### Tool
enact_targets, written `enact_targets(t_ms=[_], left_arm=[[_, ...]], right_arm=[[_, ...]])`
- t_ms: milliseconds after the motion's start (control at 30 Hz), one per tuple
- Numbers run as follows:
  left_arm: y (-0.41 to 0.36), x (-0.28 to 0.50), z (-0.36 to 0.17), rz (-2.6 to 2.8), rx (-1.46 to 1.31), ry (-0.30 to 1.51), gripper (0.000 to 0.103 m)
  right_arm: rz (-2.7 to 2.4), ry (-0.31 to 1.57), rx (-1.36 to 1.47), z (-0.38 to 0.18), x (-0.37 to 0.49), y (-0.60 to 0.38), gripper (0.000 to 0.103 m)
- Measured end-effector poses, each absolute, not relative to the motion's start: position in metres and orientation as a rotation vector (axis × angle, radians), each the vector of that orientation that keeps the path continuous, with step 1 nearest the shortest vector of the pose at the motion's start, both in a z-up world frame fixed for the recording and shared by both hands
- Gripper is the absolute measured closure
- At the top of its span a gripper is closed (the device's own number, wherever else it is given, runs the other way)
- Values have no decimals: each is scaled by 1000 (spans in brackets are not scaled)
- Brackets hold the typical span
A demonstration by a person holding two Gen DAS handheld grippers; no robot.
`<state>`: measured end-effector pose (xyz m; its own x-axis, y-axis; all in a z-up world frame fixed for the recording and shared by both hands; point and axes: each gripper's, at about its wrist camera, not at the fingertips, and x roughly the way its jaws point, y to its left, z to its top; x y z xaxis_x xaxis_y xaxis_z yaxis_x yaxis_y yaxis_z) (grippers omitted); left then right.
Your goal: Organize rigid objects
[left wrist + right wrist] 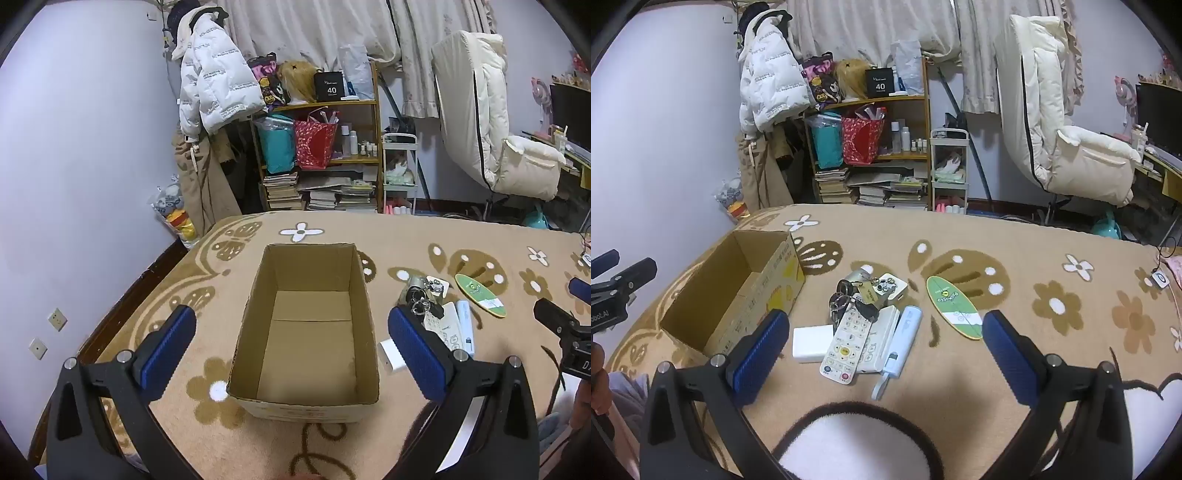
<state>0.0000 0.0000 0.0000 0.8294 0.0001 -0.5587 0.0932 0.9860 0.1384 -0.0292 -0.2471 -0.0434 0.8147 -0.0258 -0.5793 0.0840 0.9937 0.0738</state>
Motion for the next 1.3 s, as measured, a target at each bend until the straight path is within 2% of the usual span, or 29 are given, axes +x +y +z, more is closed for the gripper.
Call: enact_targets(t_ms=[1300], left_arm=[[3, 4, -6, -56, 158, 600, 0]], right_arm=[[-82, 630, 100, -47, -29, -250, 0]])
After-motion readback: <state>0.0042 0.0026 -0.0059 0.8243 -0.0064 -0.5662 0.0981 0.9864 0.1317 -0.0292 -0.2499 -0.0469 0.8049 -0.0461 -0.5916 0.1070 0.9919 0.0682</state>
